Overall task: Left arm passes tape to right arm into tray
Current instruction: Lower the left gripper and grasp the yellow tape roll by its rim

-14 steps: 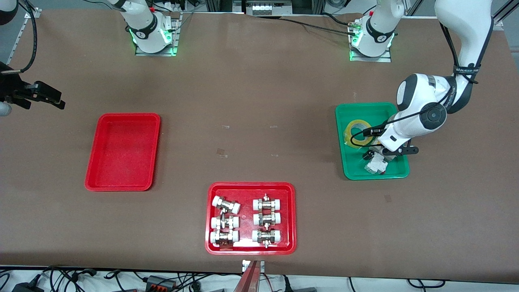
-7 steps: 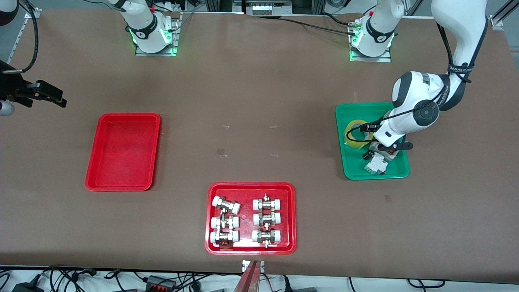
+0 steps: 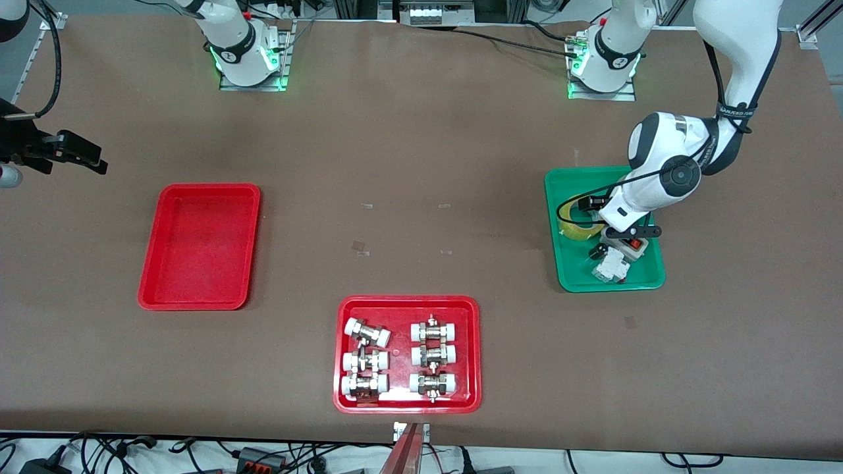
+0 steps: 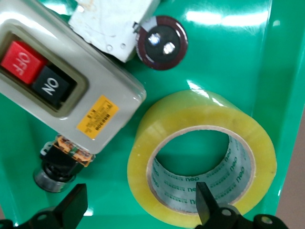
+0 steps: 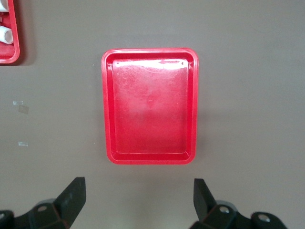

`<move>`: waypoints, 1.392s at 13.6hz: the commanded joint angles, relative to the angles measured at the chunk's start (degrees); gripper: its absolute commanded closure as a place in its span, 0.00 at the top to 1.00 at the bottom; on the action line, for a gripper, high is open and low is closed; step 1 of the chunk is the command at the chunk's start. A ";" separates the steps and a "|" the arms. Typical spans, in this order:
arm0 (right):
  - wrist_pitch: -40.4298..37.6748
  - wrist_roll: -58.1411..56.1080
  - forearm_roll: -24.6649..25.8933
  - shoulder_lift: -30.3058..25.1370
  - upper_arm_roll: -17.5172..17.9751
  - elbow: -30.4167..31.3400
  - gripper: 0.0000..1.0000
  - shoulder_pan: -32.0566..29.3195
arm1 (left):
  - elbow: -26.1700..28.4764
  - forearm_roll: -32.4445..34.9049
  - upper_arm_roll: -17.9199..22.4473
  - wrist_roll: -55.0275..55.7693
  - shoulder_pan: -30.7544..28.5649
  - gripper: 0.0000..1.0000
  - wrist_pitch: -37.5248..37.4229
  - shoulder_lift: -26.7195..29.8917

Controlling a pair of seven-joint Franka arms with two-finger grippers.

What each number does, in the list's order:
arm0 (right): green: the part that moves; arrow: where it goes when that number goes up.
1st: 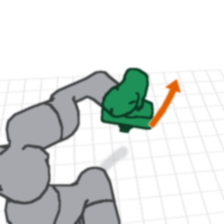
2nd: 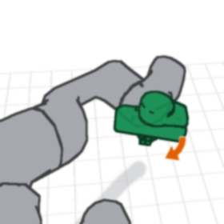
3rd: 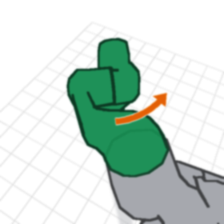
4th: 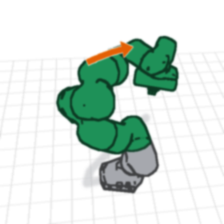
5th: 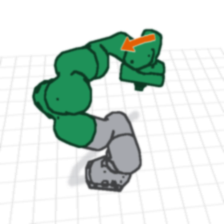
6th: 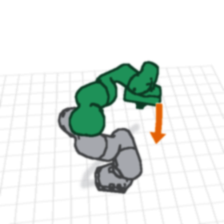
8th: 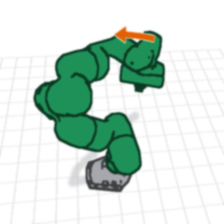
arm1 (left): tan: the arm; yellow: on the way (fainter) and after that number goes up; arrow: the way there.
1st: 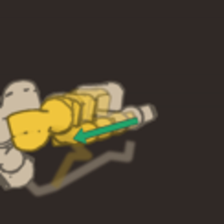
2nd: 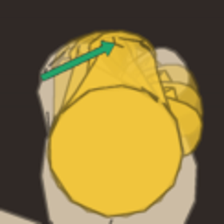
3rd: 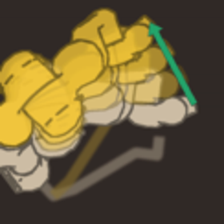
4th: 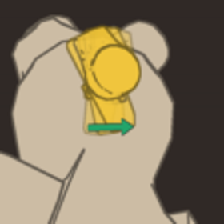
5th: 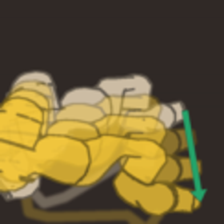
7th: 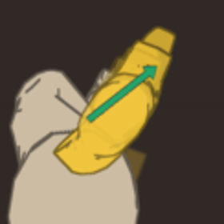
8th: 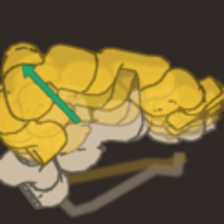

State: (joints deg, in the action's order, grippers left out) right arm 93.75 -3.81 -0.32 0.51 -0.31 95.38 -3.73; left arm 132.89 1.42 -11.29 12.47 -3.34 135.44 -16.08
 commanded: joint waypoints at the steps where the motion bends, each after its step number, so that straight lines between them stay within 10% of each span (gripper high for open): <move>1: -0.50 -0.32 0.58 -0.34 0.31 0.25 1.00 -0.48 | 1.93 -0.11 -1.18 1.41 0.18 1.00 1.84 1.40; 7: -0.41 -0.32 0.58 -0.34 0.31 0.25 1.00 -0.48 | 1.93 -0.11 -1.19 1.50 -0.87 0.73 4.04 0.52; 14: -0.50 -0.32 0.58 -0.34 0.31 0.25 1.00 -0.48 | 1.93 -0.11 -1.36 0.54 -0.96 0.04 3.25 1.31; 19: -0.50 -0.32 0.58 -0.34 0.31 0.25 1.00 -0.48 | 1.58 -0.11 -1.45 -1.75 -1.67 0.00 1.86 2.54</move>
State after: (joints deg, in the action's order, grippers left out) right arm 93.71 -3.81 -0.30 0.52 -0.31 95.38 -3.74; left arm 133.72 1.43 -12.08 12.16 -4.28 138.43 -16.02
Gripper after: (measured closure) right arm 0.000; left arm 0.780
